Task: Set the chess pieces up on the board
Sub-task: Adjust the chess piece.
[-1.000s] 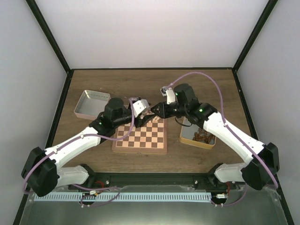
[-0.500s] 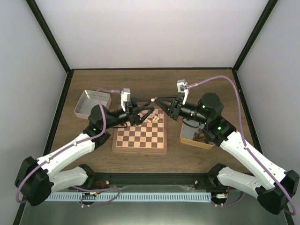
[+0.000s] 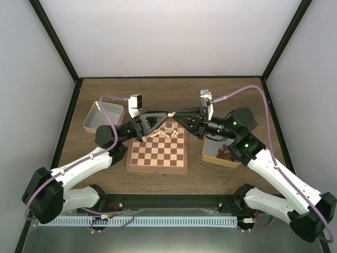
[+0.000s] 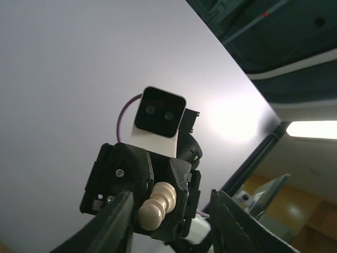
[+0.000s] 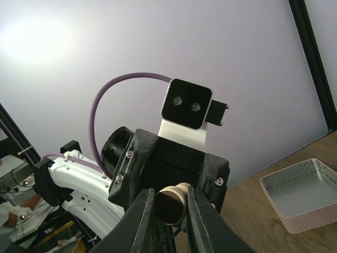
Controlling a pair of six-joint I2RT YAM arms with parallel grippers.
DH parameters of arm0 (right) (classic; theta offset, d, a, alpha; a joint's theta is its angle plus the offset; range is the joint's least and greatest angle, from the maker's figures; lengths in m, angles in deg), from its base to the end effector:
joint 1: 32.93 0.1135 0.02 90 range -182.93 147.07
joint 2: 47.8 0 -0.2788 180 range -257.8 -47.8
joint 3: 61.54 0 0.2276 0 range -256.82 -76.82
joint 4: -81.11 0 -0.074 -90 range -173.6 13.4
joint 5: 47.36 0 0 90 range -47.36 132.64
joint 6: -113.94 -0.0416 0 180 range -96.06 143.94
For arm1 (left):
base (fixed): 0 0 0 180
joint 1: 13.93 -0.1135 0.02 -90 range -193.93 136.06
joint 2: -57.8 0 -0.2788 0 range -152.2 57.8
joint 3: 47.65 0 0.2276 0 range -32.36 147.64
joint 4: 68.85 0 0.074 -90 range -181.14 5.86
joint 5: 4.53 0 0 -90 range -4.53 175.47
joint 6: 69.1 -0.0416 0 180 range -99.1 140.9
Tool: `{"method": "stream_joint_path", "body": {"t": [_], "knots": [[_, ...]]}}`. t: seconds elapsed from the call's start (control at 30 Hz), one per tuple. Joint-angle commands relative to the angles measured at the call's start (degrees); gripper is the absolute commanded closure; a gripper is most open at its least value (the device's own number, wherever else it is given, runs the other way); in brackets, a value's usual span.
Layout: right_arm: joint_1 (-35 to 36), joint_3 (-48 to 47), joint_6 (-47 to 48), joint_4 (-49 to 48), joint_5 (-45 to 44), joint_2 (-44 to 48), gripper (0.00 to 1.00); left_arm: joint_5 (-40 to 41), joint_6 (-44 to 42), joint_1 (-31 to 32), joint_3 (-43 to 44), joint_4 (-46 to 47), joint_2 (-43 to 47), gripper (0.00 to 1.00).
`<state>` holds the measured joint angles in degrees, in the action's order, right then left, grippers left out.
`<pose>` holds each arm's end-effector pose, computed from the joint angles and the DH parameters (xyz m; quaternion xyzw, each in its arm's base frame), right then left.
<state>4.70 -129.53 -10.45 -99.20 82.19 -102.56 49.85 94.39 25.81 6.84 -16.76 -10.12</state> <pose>0.1294 0.1332 0.4181 -0.2821 0.5746 0.6040 0.4749 0.1543 -0.1598 0.3863 0.1441 0.4747 -0.7894 0.3616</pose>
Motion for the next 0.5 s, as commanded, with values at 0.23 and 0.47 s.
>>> {"method": "stream_joint_path", "body": {"t": [0.23,0.47], "knots": [[-0.17,-2.49,3.0,-0.26,1.26,-1.52,0.84,-1.23,4.39,-0.21,0.59,3.35,-0.7,0.77],[-0.2,-2.47,3.84,0.98,0.9,-2.27,0.82,-0.4,2.64,-0.2,0.04,2.55,-0.2,0.94]]}}
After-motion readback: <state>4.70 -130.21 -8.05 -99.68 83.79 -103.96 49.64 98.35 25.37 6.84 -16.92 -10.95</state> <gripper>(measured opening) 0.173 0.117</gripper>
